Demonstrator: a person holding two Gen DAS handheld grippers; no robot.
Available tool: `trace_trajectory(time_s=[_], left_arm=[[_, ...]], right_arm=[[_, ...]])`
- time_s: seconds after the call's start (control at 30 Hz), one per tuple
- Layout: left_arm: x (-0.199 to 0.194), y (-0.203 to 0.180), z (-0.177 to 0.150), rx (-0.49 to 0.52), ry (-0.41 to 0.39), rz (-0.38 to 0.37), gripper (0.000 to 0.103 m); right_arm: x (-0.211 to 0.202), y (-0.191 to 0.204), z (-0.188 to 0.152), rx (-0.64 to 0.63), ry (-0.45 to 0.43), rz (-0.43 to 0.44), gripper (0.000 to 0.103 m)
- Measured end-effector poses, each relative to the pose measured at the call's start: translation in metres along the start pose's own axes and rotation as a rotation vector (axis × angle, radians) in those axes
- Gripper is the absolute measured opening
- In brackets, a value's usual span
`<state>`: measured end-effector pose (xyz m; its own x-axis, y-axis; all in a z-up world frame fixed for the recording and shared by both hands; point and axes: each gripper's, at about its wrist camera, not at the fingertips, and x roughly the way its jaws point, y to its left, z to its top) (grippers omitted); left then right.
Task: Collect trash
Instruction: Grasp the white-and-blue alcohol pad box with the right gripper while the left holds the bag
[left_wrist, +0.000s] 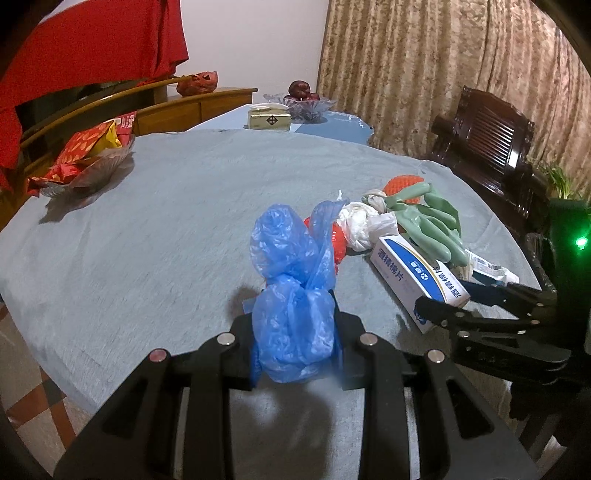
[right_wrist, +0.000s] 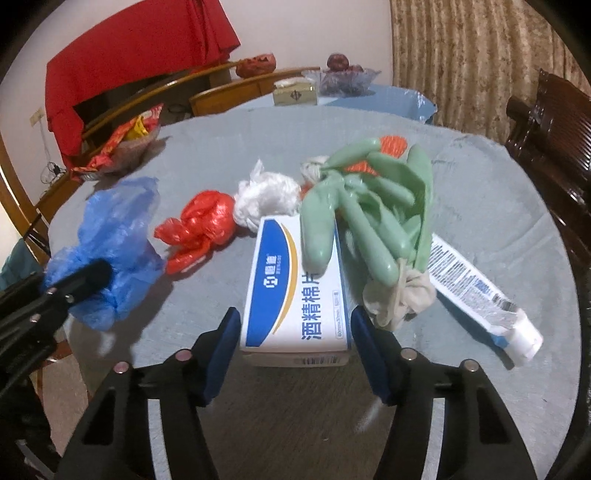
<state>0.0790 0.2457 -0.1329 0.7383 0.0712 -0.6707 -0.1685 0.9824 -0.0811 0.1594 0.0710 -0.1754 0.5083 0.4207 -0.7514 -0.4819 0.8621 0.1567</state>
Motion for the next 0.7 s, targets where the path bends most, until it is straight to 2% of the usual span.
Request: trace_trajectory(time_s=[0.13,0.17,0.23,0.5,0.7], left_arm=[[0.001,0.000,0.001,-0.002,0.001,-0.001,0.027],[0.001,0.000,0.001,-0.003,0.002,-0.002,0.027],[0.001,0.000,0.001,-0.004,0.001,-0.001,0.027],[0.001,-0.007,0.004,0.002,-0.008,-0.015,0.027],[0.001,-0.018,0.001,0.019,-0.007,-0.034,0.027]], right_arm=[[0.008,0.005,-0.003,-0.019,0.026,-0.003,0.061],[0.008,0.006,-0.003,-0.024,0.025,-0.006,0.057],[0.006,0.005,-0.004,-0.028,0.026,0.000,0.056],[-0.022,-0.003,-0.001,-0.013,0.002,0.012,0.054],[-0.039,-0.015,-0.010,-0.017,0.004,-0.010,0.054]])
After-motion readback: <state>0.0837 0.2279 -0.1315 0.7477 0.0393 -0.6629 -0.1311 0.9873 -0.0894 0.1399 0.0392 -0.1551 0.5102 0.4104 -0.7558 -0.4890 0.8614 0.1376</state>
